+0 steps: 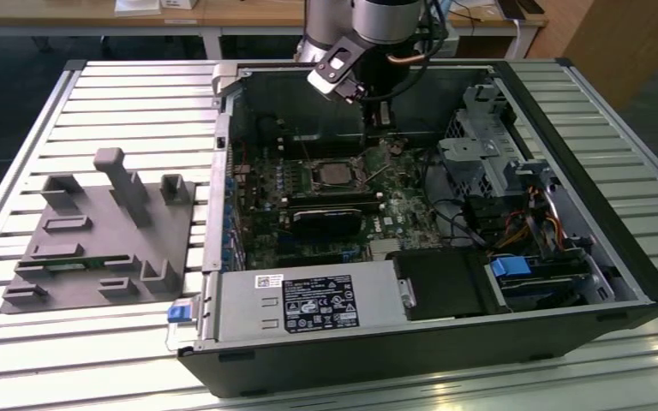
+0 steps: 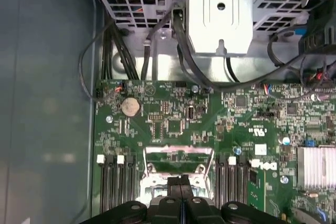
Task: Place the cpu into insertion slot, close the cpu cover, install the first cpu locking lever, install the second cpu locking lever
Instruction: 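Close the cpu cover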
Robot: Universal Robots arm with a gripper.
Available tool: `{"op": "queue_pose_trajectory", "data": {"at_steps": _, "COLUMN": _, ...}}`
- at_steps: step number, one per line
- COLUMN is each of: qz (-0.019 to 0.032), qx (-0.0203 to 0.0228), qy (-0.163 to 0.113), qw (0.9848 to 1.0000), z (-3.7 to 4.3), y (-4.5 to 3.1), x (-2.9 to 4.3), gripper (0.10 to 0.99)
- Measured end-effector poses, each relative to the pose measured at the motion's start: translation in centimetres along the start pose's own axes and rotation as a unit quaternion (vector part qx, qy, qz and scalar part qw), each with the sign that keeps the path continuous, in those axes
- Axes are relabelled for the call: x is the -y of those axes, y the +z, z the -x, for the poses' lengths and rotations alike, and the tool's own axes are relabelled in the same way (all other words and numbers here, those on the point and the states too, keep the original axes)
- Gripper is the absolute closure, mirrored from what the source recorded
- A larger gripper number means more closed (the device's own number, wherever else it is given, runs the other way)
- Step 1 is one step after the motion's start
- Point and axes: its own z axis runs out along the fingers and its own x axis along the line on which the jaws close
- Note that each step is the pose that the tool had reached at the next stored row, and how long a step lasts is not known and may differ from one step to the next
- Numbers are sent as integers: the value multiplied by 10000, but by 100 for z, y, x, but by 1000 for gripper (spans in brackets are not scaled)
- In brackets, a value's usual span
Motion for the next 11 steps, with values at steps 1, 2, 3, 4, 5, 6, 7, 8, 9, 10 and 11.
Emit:
{"op": "queue_pose_trajectory", "data": {"at_steps": 1, "qz": -3, "qx": 0, "qy": 0, "qw": 10000, "z": -4, "y": 4, "x": -60, "gripper": 980}}
{"op": "queue_pose_trajectory", "data": {"at_steps": 2, "qz": -4, "qx": 0, "qy": 0, "qw": 10000, "z": -6, "y": 6, "x": -75, "gripper": 980}}
{"op": "queue_pose_trajectory", "data": {"at_steps": 3, "qz": -5, "qx": 1, "qy": 0, "qw": 10000, "z": -7, "y": 7, "x": -89, "gripper": 980}}
{"op": "queue_pose_trajectory", "data": {"at_steps": 4, "qz": -5, "qx": 0, "qy": 0, "qw": 10000, "z": -8, "y": 8, "x": -104, "gripper": 980}}
{"op": "queue_pose_trajectory", "data": {"at_steps": 5, "qz": -6, "qx": 0, "qy": 0, "qw": 10000, "z": -9, "y": 10, "x": -119, "gripper": 980}}
{"op": "queue_pose_trajectory", "data": {"at_steps": 6, "qz": -7, "qx": 0, "qy": 0, "qw": 10000, "z": -11, "y": 11, "x": -134, "gripper": 980}}
{"op": "queue_pose_trajectory", "data": {"at_steps": 7, "qz": -8, "qx": 0, "qy": 0, "qw": 10000, "z": -13, "y": 12, "x": -149, "gripper": 980}}
{"op": "queue_pose_trajectory", "data": {"at_steps": 8, "qz": -9, "qx": 0, "qy": 0, "qw": 10000, "z": -15, "y": 14, "x": -164, "gripper": 980}}
{"op": "queue_pose_trajectory", "data": {"at_steps": 9, "qz": -10, "qx": 1, "qy": 0, "qw": 10000, "z": -17, "y": 15, "x": -178, "gripper": 980}}
{"op": "queue_pose_trajectory", "data": {"at_steps": 10, "qz": -11, "qx": 1, "qy": 0, "qw": 10000, "z": -19, "y": 16, "x": -192, "gripper": 980}}
{"op": "queue_pose_trajectory", "data": {"at_steps": 11, "qz": -12, "qx": 0, "qy": 0, "qw": 10000, "z": -21, "y": 18, "x": -206, "gripper": 980}}
